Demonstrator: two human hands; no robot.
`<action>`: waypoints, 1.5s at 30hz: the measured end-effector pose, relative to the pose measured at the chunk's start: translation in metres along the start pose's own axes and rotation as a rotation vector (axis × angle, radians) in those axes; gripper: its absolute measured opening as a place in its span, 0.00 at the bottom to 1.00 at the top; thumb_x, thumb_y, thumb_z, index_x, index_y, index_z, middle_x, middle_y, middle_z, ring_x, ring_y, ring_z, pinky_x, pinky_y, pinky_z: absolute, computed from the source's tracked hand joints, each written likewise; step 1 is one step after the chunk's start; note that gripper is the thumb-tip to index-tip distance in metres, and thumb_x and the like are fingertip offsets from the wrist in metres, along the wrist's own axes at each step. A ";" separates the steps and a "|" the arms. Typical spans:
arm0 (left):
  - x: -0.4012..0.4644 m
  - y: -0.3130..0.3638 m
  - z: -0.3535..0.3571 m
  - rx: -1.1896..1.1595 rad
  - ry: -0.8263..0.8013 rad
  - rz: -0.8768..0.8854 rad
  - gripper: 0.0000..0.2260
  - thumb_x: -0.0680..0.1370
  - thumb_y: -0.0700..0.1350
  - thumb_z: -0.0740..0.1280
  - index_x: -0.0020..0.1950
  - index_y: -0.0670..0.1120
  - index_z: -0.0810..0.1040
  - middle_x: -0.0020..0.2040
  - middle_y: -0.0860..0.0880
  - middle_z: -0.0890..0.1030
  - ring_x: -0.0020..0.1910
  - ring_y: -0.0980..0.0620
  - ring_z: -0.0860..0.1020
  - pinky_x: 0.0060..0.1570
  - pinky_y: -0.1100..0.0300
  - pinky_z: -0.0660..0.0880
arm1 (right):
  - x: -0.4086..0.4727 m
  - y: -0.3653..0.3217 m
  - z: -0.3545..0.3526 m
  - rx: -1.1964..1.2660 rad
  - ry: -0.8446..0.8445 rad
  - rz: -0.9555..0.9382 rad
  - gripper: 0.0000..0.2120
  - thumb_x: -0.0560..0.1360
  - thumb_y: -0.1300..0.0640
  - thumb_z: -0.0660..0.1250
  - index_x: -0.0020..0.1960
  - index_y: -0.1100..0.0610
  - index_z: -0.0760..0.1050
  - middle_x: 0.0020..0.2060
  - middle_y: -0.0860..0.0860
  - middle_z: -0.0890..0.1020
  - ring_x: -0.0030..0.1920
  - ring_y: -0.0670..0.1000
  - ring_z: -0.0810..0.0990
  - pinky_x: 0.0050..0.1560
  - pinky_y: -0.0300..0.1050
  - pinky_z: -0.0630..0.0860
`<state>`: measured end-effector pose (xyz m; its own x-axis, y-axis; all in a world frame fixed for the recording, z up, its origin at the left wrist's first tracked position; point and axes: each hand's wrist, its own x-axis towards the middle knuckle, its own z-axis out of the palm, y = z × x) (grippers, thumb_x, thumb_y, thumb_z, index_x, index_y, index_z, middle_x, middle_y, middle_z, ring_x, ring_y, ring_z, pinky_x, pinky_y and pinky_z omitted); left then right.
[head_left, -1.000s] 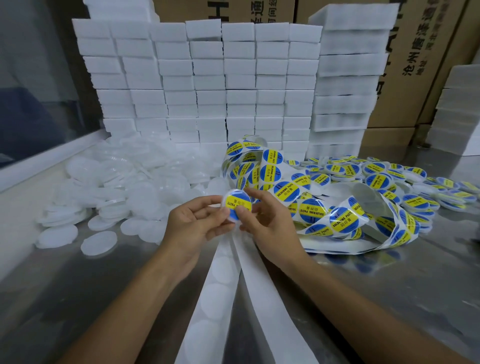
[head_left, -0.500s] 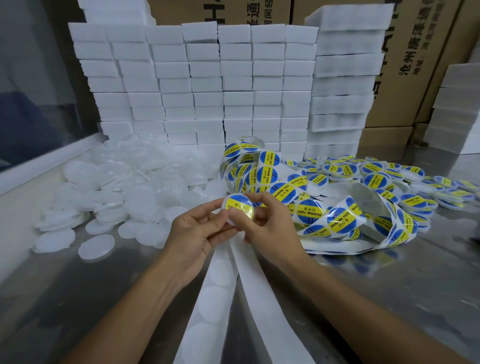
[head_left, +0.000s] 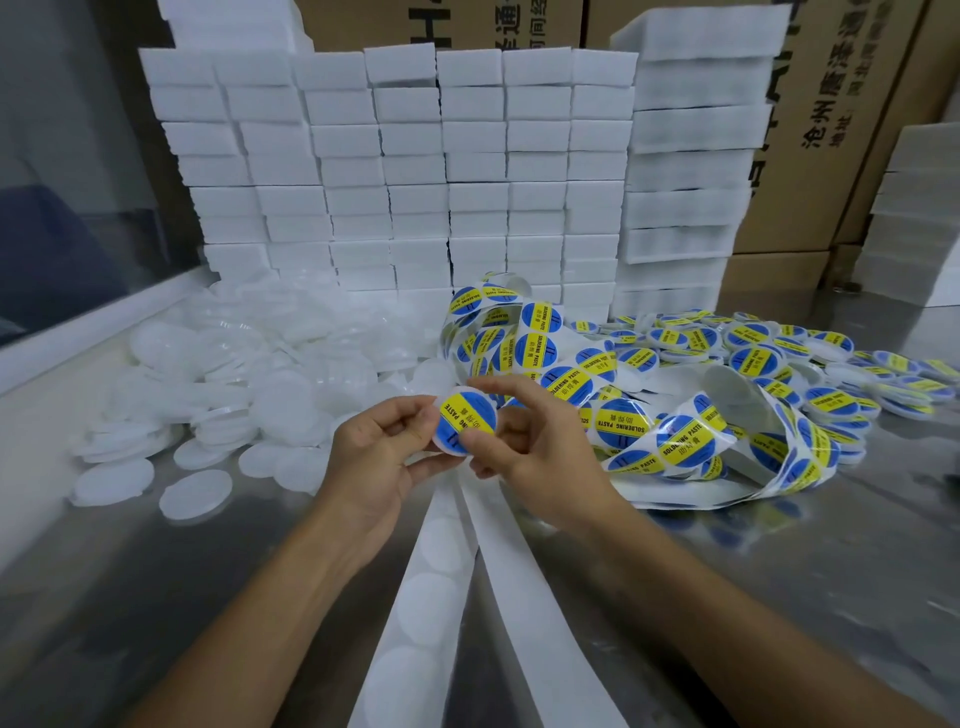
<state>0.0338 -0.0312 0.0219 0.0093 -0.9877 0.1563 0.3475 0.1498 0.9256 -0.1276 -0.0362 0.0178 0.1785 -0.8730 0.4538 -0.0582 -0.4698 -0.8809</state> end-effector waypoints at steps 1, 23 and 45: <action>0.000 0.000 0.000 0.018 0.029 0.003 0.12 0.73 0.43 0.68 0.51 0.36 0.79 0.49 0.36 0.83 0.45 0.42 0.84 0.43 0.53 0.82 | 0.000 -0.001 0.000 0.013 -0.006 0.019 0.17 0.74 0.65 0.73 0.60 0.57 0.75 0.36 0.65 0.82 0.32 0.56 0.83 0.36 0.48 0.83; -0.007 0.002 0.006 0.141 -0.031 0.088 0.09 0.67 0.45 0.73 0.45 0.48 0.86 0.43 0.42 0.86 0.41 0.45 0.85 0.40 0.59 0.81 | 0.000 0.000 0.001 0.030 0.030 0.058 0.12 0.80 0.55 0.66 0.49 0.66 0.76 0.34 0.58 0.83 0.27 0.54 0.83 0.27 0.45 0.78; -0.004 -0.003 0.007 0.173 0.174 0.140 0.02 0.73 0.40 0.72 0.41 0.44 0.84 0.37 0.42 0.85 0.34 0.50 0.83 0.35 0.61 0.80 | -0.003 0.002 -0.005 -0.406 0.025 -0.141 0.22 0.70 0.51 0.77 0.62 0.52 0.78 0.56 0.46 0.78 0.50 0.43 0.79 0.44 0.38 0.79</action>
<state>0.0259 -0.0274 0.0205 0.2119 -0.9475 0.2395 0.1666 0.2765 0.9465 -0.1332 -0.0351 0.0149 0.1893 -0.7969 0.5736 -0.4180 -0.5940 -0.6873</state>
